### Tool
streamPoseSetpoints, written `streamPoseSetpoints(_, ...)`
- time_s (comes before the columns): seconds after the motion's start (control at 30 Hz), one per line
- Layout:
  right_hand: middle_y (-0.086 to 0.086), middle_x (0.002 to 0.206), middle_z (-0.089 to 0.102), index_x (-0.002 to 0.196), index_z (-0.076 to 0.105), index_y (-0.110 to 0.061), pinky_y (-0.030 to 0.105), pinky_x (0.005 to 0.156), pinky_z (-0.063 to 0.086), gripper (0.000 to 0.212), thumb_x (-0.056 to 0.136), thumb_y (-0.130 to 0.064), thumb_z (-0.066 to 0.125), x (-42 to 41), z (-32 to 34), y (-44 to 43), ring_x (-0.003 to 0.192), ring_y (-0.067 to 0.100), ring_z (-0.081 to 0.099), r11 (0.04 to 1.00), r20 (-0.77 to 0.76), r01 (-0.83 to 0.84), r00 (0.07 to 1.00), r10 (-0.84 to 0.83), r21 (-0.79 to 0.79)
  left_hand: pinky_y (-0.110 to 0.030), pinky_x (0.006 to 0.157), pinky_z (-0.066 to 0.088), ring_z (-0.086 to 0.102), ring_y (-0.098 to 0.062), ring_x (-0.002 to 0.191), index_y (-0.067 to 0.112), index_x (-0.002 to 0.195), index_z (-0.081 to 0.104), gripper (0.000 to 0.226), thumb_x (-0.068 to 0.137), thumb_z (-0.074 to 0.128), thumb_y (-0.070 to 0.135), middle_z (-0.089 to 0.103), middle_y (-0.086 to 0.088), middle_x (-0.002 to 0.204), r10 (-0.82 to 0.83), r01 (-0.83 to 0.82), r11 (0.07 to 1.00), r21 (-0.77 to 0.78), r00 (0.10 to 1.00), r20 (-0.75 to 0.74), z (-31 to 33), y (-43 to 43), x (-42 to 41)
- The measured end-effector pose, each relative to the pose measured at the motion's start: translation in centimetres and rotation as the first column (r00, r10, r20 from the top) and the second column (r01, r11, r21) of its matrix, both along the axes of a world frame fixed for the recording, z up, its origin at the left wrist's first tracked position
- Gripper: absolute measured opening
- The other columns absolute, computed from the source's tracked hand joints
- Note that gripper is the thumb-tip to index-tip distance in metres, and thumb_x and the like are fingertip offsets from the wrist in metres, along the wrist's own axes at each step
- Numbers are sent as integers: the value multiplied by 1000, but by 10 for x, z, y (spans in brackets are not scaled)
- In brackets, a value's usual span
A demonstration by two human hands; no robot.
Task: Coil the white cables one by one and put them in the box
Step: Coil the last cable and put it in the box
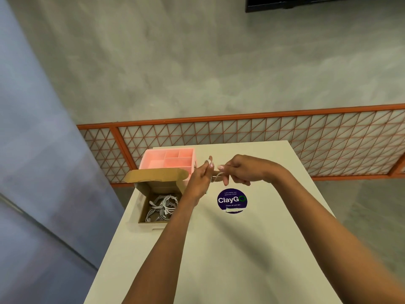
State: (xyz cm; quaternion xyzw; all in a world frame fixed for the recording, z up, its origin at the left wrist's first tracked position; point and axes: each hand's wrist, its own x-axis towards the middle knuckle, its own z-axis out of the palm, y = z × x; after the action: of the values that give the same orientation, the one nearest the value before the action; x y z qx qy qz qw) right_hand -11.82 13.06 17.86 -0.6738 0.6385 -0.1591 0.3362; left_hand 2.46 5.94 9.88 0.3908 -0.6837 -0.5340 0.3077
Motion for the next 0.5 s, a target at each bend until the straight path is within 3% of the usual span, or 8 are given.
streamPoseSetpoints(0.1,2,59,40,71,65,-9,23,57,34,54,98,-47,37,-6,6,-4,55,14,37,994,-40,74,996,-77,-80,-24,82,49,71,-12,72,19,144,35,42,104,29,31,73,-1,80,-83,81,995,58,996,32,-3,1,0)
streamPoseSetpoints(0.23,2,67,48,63,62,-16,25,63,35,52,96,-49,41,-16,9,-8,64,15,43,980,-73,99,991,-113,-171,-35,90,49,58,-10,44,14,143,39,43,104,31,30,61,0,48,-195,195,970,147,981,-20,1,4,3)
streamPoseSetpoints(0.37,-1,65,45,80,67,-11,24,60,31,40,97,-41,46,-25,7,-10,60,12,38,975,2,88,996,-90,-202,-34,95,51,25,-7,28,7,129,53,39,103,33,27,35,1,36,-278,339,886,316,934,-222,7,5,8)
streamPoseSetpoints(0.5,-4,75,48,97,58,-16,24,65,35,18,95,-33,52,-33,-2,-13,70,11,41,961,157,131,983,-94,-244,-32,87,54,22,-5,25,9,125,56,40,101,31,29,31,5,36,-372,510,769,384,847,-380,12,4,16)
